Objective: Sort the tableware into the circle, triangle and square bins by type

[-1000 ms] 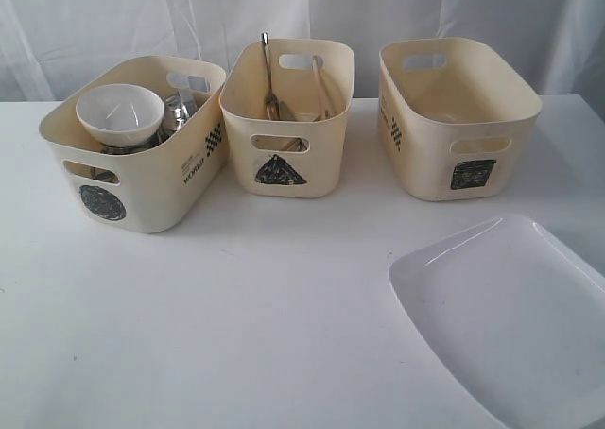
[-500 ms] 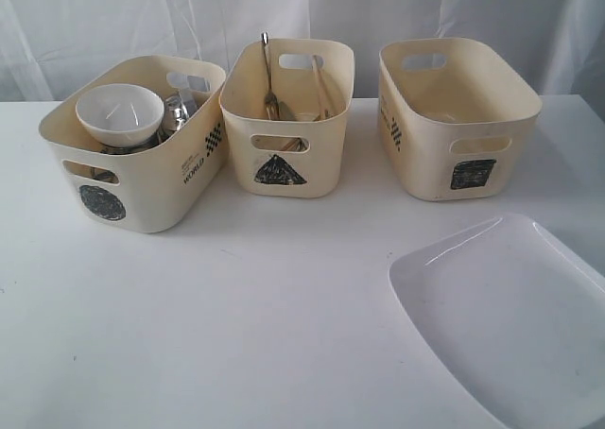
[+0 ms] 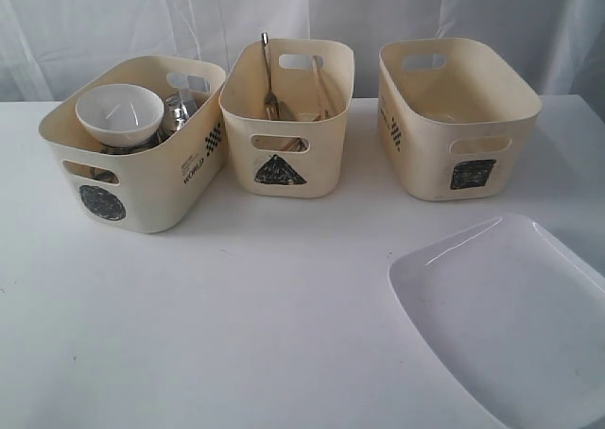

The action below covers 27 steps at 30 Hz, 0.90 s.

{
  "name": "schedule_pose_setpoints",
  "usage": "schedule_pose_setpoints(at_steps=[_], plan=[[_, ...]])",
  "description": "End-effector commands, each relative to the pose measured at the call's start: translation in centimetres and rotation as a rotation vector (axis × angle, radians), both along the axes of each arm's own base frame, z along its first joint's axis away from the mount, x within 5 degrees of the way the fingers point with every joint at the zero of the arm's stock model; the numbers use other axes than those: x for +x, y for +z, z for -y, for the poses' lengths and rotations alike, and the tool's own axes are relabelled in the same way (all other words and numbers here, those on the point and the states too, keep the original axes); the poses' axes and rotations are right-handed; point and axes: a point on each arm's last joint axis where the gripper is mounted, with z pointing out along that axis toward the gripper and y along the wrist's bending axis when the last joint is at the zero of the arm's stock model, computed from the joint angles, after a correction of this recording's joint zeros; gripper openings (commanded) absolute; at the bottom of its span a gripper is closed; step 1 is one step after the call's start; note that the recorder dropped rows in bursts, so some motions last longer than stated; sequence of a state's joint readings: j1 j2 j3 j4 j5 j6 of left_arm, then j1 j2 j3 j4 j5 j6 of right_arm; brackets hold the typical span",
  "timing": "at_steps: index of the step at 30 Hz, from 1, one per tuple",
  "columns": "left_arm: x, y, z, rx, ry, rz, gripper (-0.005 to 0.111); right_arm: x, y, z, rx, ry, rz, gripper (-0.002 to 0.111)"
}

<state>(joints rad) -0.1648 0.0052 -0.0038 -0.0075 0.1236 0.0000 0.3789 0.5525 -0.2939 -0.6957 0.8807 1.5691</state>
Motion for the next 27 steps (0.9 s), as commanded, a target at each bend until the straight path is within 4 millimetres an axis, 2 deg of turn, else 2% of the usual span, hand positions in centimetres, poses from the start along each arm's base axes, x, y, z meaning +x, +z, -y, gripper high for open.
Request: schedule_pose_setpoints(at_steps=[1,9,12,17,27], plan=[[0.0,-0.1,0.0,-0.008,0.004,-0.004,0.025,-0.2,-1.2,0.4,0.087,-0.142,0.049,0.054],[0.0,-0.1,0.0,-0.008,0.004,-0.004,0.025,-0.7,-2.0,0.8,0.147,-0.272,0.051,0.054],[0.0,-0.1,0.0,-0.008,0.004,-0.004,0.025,-1.1,-2.9,0.9,0.166,-0.311,0.021,0.054],[0.0,-0.1,0.0,-0.008,0.004,-0.004,0.025,-1.8,-4.9,0.7,0.2,-0.319,-0.032,0.054],[0.0,-0.1,0.0,-0.008,0.004,-0.004,0.025,-1.9,-5.4,0.3,0.241,-0.285,-0.064,0.054]])
